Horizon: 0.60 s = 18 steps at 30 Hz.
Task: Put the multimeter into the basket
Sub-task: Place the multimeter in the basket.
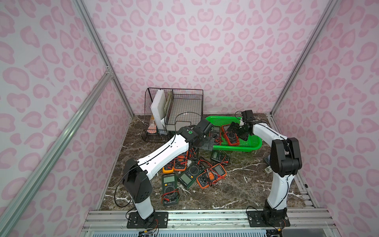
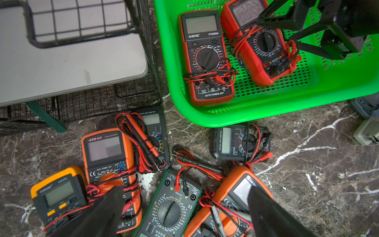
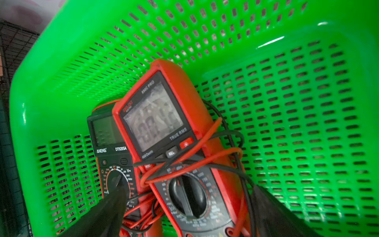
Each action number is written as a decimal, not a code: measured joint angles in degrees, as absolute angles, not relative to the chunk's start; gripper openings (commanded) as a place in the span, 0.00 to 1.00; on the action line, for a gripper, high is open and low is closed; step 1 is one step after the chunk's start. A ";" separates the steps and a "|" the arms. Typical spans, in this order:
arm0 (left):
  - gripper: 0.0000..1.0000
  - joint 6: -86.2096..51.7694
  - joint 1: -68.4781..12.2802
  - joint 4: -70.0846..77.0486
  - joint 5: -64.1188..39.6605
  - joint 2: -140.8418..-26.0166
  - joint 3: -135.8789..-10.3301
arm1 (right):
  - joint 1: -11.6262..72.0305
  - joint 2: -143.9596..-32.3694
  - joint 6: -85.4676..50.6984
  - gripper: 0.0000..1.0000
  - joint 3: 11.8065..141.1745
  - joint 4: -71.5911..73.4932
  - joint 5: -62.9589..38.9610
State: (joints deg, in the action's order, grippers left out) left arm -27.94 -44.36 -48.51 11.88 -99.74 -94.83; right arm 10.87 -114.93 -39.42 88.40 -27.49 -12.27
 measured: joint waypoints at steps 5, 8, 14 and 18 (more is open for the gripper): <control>0.98 -28.38 -44.36 -48.53 12.56 -99.72 -93.49 | 10.87 -113.21 -39.57 0.99 88.40 -27.97 -12.71; 0.98 -28.60 -44.36 -48.53 12.73 -99.72 -92.79 | 10.94 -113.03 -40.10 0.99 88.29 -27.99 -13.23; 0.98 -29.02 -44.36 -50.24 12.45 -99.70 -92.07 | 11.00 -111.22 -40.23 0.99 86.80 -28.40 -13.61; 0.99 -28.95 -44.36 -51.44 11.46 -98.54 -89.95 | 10.26 -107.77 -40.07 0.99 86.59 -28.38 -13.28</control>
State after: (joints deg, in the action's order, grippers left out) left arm -28.95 -44.36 -51.44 11.46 -98.54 -89.95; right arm 10.26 -107.77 -40.07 86.59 -28.38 -13.28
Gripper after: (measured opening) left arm 0.984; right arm 0.993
